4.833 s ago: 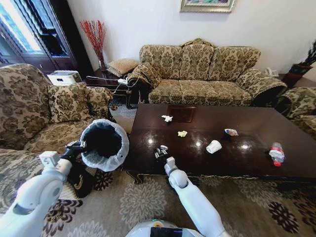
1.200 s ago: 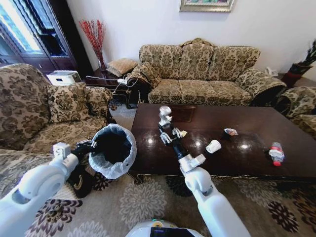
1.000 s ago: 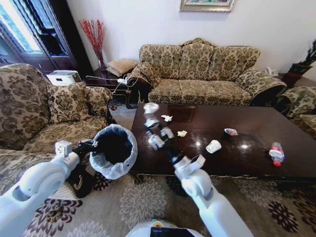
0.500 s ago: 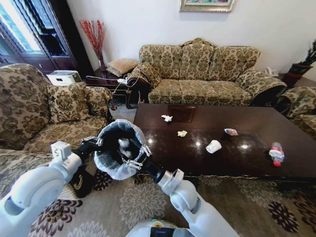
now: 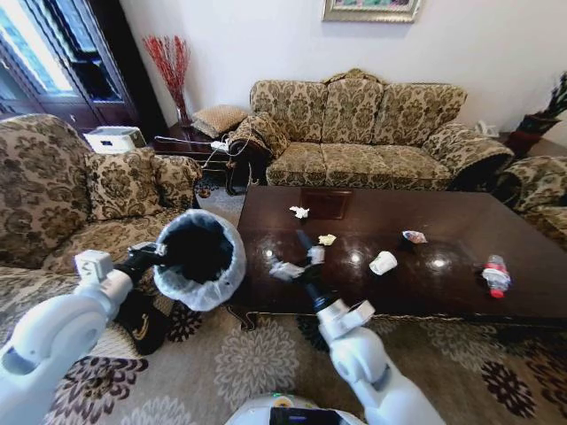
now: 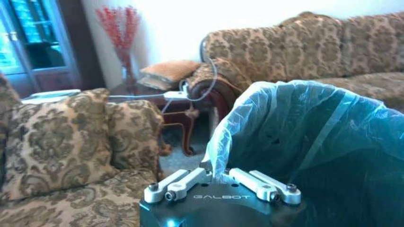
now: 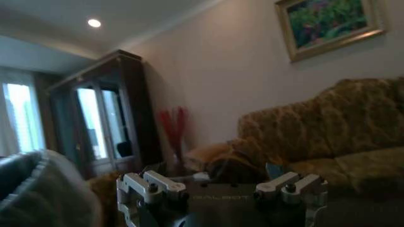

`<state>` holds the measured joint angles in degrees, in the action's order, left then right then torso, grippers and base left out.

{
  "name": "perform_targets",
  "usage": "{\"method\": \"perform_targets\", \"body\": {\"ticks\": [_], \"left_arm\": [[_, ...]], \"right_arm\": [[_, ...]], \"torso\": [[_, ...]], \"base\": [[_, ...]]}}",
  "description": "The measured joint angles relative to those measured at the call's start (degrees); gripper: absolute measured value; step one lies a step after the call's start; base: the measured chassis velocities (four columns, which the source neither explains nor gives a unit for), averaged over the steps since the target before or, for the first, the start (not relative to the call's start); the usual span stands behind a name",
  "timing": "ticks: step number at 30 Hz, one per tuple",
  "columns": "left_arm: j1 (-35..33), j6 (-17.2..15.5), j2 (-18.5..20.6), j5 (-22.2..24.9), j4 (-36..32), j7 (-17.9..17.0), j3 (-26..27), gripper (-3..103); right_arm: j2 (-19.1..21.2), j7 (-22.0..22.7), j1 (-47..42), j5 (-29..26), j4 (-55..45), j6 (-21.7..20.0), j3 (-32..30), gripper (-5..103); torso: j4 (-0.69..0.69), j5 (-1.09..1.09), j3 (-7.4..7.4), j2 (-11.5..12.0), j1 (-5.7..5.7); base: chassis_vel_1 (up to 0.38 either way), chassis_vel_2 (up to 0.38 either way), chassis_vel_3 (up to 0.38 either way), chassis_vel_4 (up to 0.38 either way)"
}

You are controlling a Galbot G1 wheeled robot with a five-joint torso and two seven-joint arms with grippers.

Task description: Move to the front of the table and place the trash on the table into the trash bin.

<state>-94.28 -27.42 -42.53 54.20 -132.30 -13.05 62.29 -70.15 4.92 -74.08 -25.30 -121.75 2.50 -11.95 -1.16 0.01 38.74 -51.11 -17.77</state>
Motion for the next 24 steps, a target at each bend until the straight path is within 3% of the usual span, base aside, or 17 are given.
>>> {"method": "perform_targets", "body": {"ticks": [9, 18, 24], "left_arm": [[-1.6, 0.5, -4.9, -2.3, -2.4, 0.5, -0.7, 2], [-2.6, 0.5, -7.1, -2.9, -4.8, 1.2, -1.0, 2], [-3.2, 0.5, -8.1, -3.3, -5.9, 1.6, -1.3, 2]], "right_arm": [[-1.6, 1.1, 5.6, -2.1, 14.1, -1.2, -5.9, 100], [-5.8, 2.5, 14.4, 0.8, 28.9, 0.9, -2.8, 100], [-9.8, 2.4, 22.2, -1.3, 40.0, 2.1, -1.0, 100]], "torso": [[-0.02, -0.02, 0.00, 0.0, 0.00], [0.02, 0.02, 0.01, 0.0, -0.01], [0.02, 0.02, 0.01, 0.0, 0.00]], "base": [[-0.058, -0.054, 0.064, 0.069], [-0.186, -0.195, 0.177, 0.202], [-0.079, -0.062, 0.045, 0.069]]}}
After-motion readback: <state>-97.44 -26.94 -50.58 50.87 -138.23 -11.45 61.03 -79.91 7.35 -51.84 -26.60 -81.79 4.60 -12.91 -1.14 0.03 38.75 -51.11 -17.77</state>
